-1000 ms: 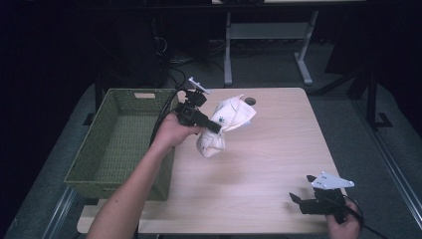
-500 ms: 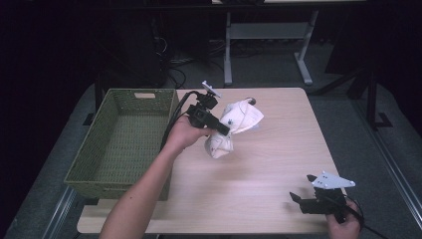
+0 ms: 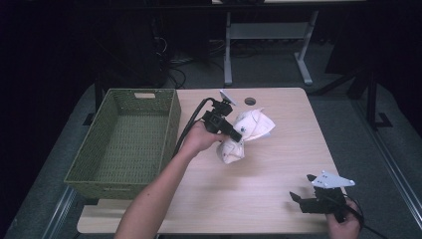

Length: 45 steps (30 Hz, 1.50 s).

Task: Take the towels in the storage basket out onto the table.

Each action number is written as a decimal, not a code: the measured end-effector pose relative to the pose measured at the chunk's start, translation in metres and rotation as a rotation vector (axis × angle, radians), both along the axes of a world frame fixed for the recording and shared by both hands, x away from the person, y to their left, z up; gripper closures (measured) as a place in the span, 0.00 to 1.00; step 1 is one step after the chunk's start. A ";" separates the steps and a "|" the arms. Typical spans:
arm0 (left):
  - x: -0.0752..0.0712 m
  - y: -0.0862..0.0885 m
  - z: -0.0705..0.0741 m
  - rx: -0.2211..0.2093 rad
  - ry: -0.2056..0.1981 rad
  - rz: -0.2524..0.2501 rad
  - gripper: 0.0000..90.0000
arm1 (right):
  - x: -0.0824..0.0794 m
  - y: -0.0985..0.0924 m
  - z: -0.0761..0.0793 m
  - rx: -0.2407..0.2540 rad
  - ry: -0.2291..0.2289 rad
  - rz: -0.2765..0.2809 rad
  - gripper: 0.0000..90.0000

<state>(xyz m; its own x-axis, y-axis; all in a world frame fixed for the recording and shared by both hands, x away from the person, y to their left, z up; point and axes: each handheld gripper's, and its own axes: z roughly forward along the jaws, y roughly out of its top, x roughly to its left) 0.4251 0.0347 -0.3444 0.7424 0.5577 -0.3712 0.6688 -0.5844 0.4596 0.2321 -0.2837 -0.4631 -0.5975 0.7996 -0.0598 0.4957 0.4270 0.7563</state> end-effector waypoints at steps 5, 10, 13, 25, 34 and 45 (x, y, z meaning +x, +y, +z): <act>0.001 -0.010 -0.017 -0.027 0.014 0.033 0.78 | 0.001 -0.001 0.000 0.005 -0.002 -0.008 0.16; 0.000 -0.016 -0.030 -0.031 0.031 0.054 0.78 | 0.001 -0.001 0.000 0.003 0.001 -0.007 0.16; 0.002 -0.021 -0.037 -0.012 0.039 0.053 0.78 | 0.001 -0.001 -0.001 0.004 -0.001 -0.003 0.16; 0.001 -0.038 -0.060 0.013 0.065 0.057 0.76 | 0.002 -0.001 0.000 0.009 0.000 -0.002 0.16; -0.001 -0.044 -0.072 -0.004 0.077 0.065 0.70 | 0.002 -0.003 0.000 0.010 0.001 -0.004 0.16; -0.009 -0.046 -0.074 -0.032 0.057 0.065 0.55 | 0.001 -0.002 0.001 0.007 -0.001 -0.004 0.16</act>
